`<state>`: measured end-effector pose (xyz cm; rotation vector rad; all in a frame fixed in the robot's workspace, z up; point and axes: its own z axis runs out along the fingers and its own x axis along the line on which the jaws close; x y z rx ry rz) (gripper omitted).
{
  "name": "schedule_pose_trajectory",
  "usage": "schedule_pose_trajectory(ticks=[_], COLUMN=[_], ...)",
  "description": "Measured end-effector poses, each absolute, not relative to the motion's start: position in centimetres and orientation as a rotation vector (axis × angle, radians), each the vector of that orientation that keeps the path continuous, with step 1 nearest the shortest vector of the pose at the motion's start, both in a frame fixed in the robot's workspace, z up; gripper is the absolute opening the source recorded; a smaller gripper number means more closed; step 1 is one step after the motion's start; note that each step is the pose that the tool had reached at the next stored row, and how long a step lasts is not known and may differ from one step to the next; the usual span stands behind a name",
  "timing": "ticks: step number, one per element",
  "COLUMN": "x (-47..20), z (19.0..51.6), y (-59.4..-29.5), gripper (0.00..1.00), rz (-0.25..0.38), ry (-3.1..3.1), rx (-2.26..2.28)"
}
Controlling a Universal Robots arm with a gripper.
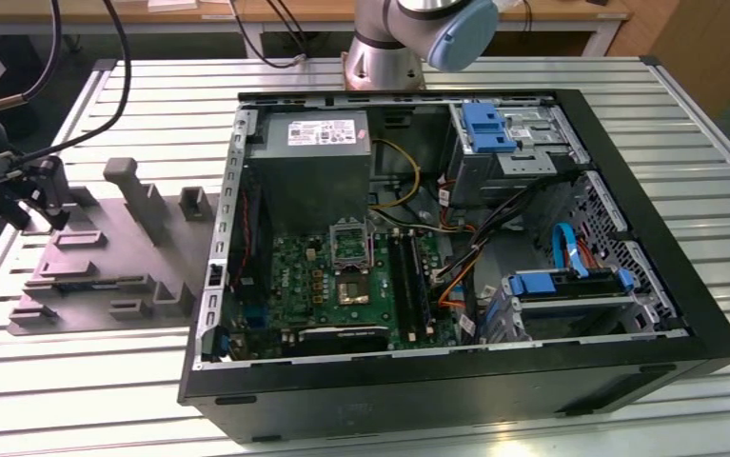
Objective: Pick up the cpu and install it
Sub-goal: 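Pick up the cpu and move it towards the insertion slot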
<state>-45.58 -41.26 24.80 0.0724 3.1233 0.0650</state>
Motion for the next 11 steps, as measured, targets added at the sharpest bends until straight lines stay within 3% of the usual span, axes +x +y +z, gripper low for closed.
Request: schedule_pose_trajectory(ticks=[11], x=[-45.58], z=[25.65], y=[-41.26], gripper=[0.47], rz=[0.065], ry=[3.123], rx=[0.072])
